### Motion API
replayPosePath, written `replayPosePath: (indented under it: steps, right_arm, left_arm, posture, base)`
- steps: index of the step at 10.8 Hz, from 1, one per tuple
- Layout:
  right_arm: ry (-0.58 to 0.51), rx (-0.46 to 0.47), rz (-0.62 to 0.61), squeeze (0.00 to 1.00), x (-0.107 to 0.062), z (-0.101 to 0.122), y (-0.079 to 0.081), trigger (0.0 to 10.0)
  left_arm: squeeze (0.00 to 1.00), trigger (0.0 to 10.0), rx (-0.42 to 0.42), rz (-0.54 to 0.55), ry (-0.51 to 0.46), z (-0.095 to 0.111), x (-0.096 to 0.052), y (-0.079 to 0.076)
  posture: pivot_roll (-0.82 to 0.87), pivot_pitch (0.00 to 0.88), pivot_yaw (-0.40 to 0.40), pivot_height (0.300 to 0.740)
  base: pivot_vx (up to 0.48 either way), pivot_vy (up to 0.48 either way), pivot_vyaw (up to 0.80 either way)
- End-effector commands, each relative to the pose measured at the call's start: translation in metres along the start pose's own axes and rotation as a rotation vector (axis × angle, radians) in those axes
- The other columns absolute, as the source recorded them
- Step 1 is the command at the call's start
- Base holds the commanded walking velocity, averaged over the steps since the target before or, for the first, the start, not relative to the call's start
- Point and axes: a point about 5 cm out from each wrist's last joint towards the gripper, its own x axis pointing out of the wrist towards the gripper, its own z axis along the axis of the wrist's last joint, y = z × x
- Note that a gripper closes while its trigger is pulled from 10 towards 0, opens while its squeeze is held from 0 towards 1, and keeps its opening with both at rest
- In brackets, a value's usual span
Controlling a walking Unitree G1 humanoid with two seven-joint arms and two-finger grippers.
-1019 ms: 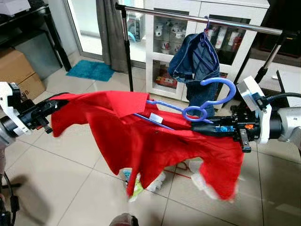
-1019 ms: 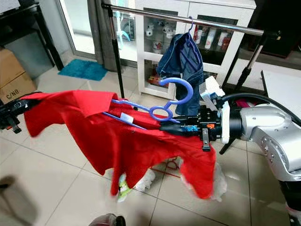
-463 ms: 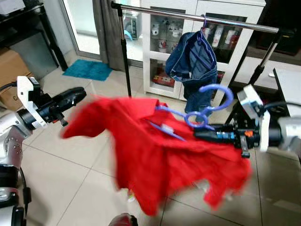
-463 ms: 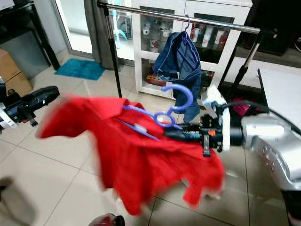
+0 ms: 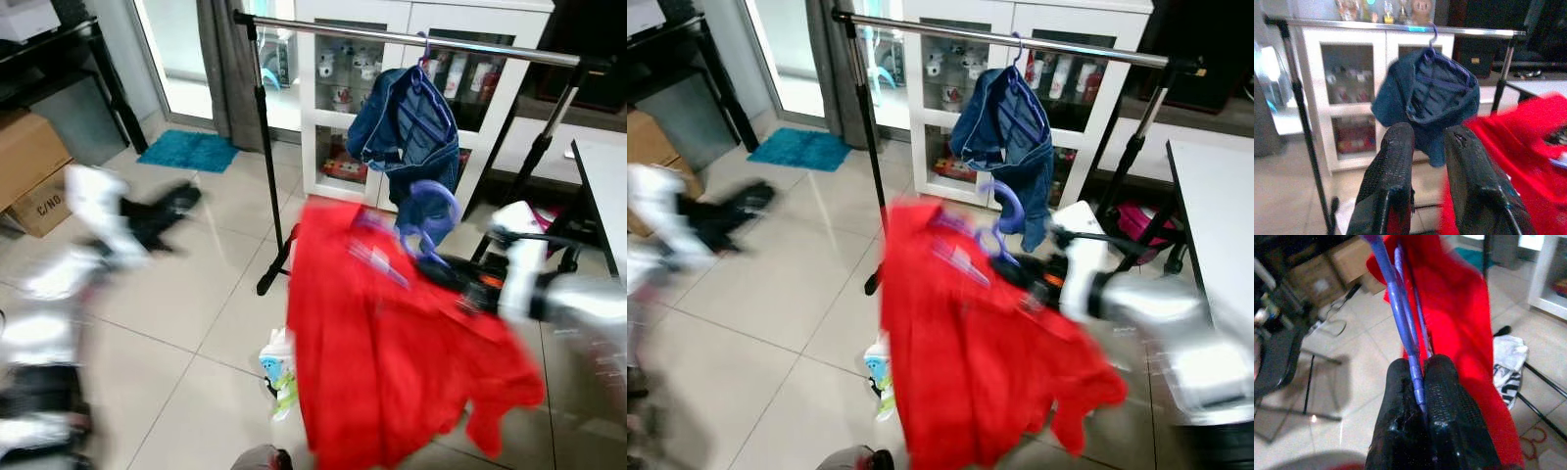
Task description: Hang hanger
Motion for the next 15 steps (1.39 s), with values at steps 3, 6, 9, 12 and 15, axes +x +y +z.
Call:
replayPosePath:
  steps: [3,6,9,12,15]
  right_arm:
    - [-0.153,0.014,-0.087,0.0,0.016,0.026,0.012,10.0]
    - [-0.27,0.135,0.021,0.0,0.021,0.039,0.032,10.0]
    - [-0.305,0.179,0.123,0.0,0.019,0.043,0.045,10.0]
    - [-0.321,0.187,0.18,0.0,0.018,0.047,0.05,10.0]
    - [-0.301,0.177,0.174,0.0,0.019,0.045,0.05,10.0]
  left_arm:
    - [1.0,10.0,0.182,-0.14,0.026,-0.011,0.034,-0.046]
    - [1.0,10.0,0.441,-0.082,-0.023,-0.007,0.077,-0.065]
    - [0.0,10.0,0.663,-0.04,-0.158,0.005,0.097,-0.085]
    - [0.0,10.0,0.672,0.008,-0.259,0.017,0.112,-0.088]
    - [0.0,10.0,0.561,0.053,-0.252,0.008,0.115,-0.09]
  posture:
    - [-0.05,0.0,0.09,0.74]
    - [-0.07,0.0,0.093,0.74]
    - [-0.08,0.0,0.091,0.74]
    - [-0.07,0.0,0.083,0.74]
    - [-0.07,0.0,0.085,0.74]
  base:
    - [0.0,0.0,0.0]
    - [0.0,0.0,0.0]
    - [0.0,0.0,0.0]
    - [0.0,0.0,0.0]
    - [0.0,0.0,0.0]
